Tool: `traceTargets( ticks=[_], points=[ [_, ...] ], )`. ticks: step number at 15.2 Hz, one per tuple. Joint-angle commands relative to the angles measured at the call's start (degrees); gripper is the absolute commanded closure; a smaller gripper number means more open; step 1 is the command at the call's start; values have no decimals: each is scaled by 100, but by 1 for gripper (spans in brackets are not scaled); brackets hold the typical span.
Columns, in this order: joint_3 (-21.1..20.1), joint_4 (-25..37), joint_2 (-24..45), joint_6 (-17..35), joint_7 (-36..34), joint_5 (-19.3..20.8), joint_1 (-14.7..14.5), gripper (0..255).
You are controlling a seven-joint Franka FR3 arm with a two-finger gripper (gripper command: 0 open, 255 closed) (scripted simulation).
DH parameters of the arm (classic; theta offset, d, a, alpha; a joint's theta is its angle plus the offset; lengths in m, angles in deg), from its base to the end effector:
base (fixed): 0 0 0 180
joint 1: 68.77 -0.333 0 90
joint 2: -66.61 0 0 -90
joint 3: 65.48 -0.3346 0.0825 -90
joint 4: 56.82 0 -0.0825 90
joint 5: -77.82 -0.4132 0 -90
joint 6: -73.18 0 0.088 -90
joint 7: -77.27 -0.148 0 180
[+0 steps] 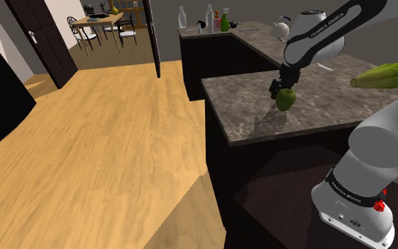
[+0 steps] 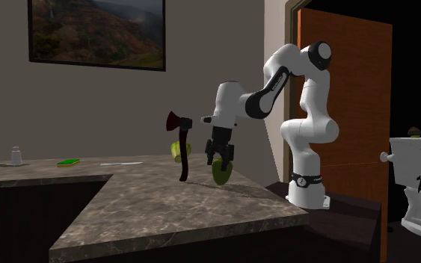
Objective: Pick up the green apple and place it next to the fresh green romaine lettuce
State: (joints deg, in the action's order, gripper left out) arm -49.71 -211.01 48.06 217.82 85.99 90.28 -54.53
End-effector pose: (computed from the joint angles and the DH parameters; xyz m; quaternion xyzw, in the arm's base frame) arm 0.3748 -0.2100 0.3015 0.9920 -0.0977 0.0633 0.0494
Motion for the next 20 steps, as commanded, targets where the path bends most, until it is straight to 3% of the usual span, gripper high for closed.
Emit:
traceTargets(
  ticks=[1, 3, 4, 13, 20],
  points=[
    [0, -1, 3, 5, 0, 0, 0, 0],
    [0, -1, 2, 4, 0, 0, 0, 0],
    [0, -1, 2, 4, 0, 0, 0, 255],
    [0, -1, 3, 5, 0, 0, 0, 255],
    [-69, 250, -423, -670, 19, -26, 0, 255]
  ],
)
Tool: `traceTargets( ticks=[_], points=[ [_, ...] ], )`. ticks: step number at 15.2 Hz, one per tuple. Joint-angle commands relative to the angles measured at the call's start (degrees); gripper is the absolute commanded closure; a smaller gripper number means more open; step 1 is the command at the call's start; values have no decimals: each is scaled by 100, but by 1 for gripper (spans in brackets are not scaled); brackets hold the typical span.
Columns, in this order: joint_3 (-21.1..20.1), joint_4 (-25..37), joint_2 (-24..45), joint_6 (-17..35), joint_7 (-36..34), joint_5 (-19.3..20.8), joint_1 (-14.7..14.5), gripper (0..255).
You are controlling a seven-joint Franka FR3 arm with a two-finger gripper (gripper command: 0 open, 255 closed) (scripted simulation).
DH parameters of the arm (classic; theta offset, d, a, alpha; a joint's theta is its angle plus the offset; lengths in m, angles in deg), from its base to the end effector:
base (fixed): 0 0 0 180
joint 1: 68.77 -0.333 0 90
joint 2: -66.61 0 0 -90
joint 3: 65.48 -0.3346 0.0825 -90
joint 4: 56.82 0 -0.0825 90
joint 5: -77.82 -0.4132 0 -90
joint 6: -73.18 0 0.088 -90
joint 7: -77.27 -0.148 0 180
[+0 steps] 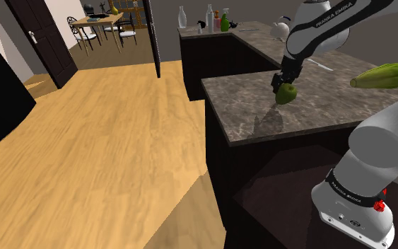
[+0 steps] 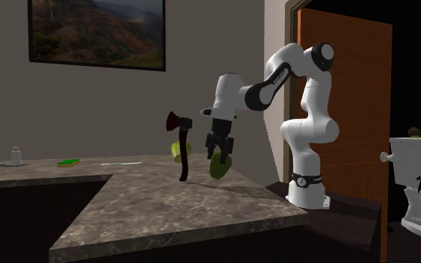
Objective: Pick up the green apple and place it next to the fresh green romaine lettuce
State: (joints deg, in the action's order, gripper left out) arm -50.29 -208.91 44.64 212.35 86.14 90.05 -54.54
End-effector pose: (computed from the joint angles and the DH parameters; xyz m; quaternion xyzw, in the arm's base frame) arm 0.3763 -0.2105 0.3333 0.9920 -0.0977 0.0636 0.0495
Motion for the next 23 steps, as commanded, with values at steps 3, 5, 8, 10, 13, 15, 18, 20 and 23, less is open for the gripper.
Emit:
traceTargets(
  ticks=[3, 5, 8, 10, 13, 15, 18, 20, 23],
  points=[
    [-41, 168, -233, -403, 16, -20, -1, 255],
    [-61, 260, -326, -586, 24, -32, -4, 255],
    [-90, 406, -450, -855, 36, -52, -9, 255],
    [-109, 510, -523, -1032, 45, -67, -13, 255],
    [-137, 673, -620, -1292, 58, -88, -21, 255],
    [-155, 788, -676, -1462, 68, -103, -26, 255],
    [-182, 969, -747, -1714, 82, -126, -34, 255],
    [-199, 1094, -787, -1878, 92, -141, -40, 255],
    [-223, 1290, -834, -2121, 106, -163, -49, 255]
  ],
)
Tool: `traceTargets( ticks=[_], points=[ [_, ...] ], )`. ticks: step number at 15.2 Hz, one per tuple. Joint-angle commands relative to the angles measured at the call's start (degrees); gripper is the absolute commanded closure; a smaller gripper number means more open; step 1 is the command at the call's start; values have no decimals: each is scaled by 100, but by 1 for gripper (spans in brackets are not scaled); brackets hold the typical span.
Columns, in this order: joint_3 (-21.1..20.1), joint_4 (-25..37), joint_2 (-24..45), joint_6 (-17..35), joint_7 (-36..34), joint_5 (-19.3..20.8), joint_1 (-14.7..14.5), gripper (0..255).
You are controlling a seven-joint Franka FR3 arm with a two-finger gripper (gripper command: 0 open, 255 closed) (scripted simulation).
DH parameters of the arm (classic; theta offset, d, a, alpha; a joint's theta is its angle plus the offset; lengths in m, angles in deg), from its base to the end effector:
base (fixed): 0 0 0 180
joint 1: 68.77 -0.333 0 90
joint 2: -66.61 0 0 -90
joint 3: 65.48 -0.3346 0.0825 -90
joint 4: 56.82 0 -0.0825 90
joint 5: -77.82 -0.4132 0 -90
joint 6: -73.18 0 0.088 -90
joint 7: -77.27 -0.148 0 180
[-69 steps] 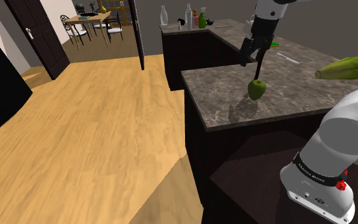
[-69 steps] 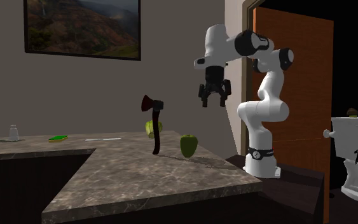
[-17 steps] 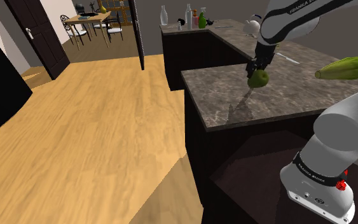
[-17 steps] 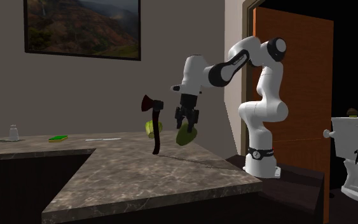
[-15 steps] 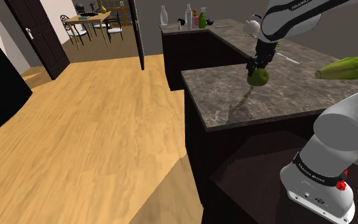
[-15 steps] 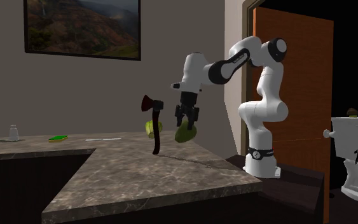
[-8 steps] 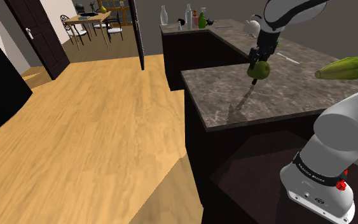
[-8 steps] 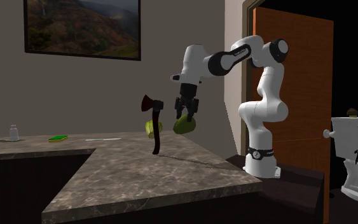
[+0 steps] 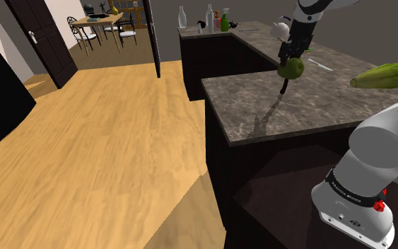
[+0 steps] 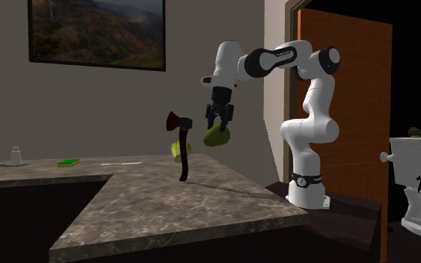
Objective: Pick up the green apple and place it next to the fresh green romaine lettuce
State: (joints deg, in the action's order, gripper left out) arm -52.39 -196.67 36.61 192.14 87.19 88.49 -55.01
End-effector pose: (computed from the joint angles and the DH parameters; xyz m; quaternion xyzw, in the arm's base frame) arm 0.3789 -0.2121 0.4630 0.9920 -0.0976 0.0636 0.0495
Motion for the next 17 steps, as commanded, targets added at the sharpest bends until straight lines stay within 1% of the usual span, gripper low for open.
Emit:
traceTargets(
  ticks=[1, 9, 17],
  points=[
    [-21, 133, -45, -180, 7, -15, -6, 255],
    [-77, 681, -95, -777, 47, -70, -30, 255],
    [782, 586, -414, -850, 1128, 293, 399, 255]
  ],
)
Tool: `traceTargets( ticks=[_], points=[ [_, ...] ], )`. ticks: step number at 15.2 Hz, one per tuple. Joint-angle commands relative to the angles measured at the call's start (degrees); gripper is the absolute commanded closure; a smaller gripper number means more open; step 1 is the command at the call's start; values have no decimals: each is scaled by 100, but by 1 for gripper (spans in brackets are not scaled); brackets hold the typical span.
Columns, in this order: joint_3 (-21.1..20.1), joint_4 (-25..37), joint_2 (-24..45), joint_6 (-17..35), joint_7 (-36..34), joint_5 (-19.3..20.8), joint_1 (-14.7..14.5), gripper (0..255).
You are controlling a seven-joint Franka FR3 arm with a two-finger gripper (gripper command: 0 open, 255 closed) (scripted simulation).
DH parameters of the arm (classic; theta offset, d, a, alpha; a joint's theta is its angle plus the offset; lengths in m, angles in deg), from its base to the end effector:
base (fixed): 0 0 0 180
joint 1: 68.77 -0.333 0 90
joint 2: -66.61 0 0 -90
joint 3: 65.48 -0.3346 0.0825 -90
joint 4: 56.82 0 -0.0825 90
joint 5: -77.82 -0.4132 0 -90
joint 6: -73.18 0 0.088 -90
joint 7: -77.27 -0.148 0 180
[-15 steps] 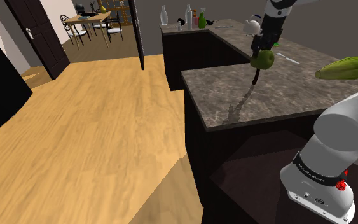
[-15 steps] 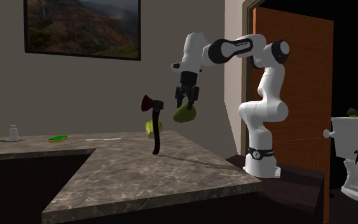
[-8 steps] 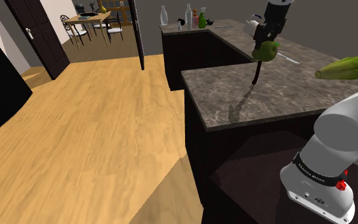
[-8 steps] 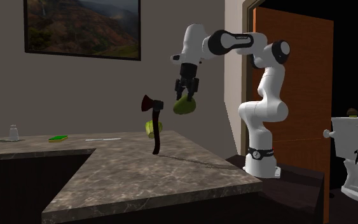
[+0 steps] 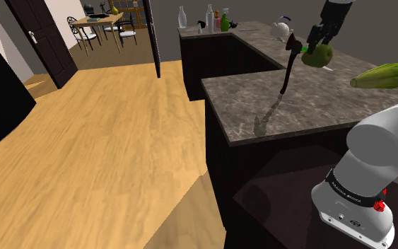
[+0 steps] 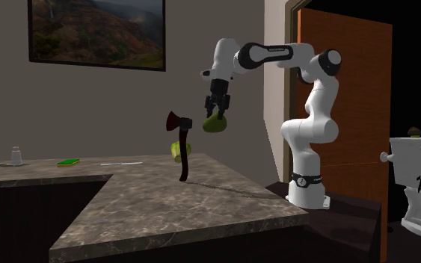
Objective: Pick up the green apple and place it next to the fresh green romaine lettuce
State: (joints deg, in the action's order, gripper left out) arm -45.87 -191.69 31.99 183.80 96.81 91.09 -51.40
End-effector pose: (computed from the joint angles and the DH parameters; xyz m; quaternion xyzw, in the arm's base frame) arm 0.3142 -0.2827 0.5163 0.9919 -0.0983 0.0635 0.0493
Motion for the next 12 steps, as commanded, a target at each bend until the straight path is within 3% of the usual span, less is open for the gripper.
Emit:
traceTargets(
  ticks=[1, 12],
  points=[
    [245, 105, 37, -22, 305, 76, 85, 255],
    [1625, 716, 356, -31, 1918, 363, 412, 255]
  ],
)
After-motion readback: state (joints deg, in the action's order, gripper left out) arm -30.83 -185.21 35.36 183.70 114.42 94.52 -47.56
